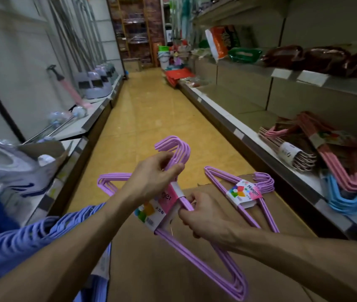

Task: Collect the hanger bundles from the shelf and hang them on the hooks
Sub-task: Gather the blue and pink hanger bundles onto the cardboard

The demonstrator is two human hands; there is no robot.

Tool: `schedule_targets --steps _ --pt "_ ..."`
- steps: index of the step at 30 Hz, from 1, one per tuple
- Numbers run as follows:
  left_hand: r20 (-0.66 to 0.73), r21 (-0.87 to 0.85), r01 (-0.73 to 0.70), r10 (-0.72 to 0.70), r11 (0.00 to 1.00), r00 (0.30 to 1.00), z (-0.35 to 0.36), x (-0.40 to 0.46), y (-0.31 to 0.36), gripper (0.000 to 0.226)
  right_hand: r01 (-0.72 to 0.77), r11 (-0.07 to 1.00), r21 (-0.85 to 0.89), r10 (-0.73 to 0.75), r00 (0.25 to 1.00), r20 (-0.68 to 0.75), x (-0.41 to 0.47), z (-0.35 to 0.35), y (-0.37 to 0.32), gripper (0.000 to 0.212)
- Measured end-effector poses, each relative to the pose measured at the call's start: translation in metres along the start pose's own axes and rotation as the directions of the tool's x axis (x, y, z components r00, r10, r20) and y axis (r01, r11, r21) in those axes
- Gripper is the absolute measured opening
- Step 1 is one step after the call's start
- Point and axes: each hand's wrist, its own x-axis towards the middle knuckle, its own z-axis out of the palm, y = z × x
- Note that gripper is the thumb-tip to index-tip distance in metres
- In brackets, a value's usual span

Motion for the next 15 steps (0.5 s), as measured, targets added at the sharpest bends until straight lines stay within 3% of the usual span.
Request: schedule_targets --steps 2,4,8,11,13,15 --pt "-0.055 0.042 0.007 -0.004 0.999 0.998 -0.003 0.000 -0.002 0.024 -0.005 1.000 0.015 0.004 1.000 0.007 -0.005 0.012 -0.008 0.017" --pt "-0.121 0.042 0.041 -0.036 0.998 0.992 -0.006 0.001 -0.005 0.032 -0.019 0.998 0.052 0.017 0.999 0.028 -0.008 0.021 -0.014 0.019" --pt "-0.179 -0.157 0.142 -0.170 0.977 0.969 -0.016 0.003 -0.021 0.024 -0.036 0.974 0.225 -0.001 0.987 0.160 -0.008 0.027 -0.025 0.029" --pt "-0.151 -0.351 0.157 -0.221 0.923 0.963 -0.028 -0.004 -0.033 0.020 -0.194 0.886 0.422 0.065 0.952 0.301 -0.004 0.028 -0.021 0.019" --pt "-0.148 -0.425 0.153 -0.235 0.892 0.961 -0.034 -0.010 -0.040 0.023 -0.325 0.824 0.465 0.108 0.894 0.434 -0.002 0.030 -0.014 0.011" --pt "-0.143 -0.494 0.151 -0.251 0.856 0.957 -0.039 -0.016 -0.042 0.021 -0.441 0.767 0.467 0.115 0.809 0.577 0.000 0.032 -0.007 0.021"
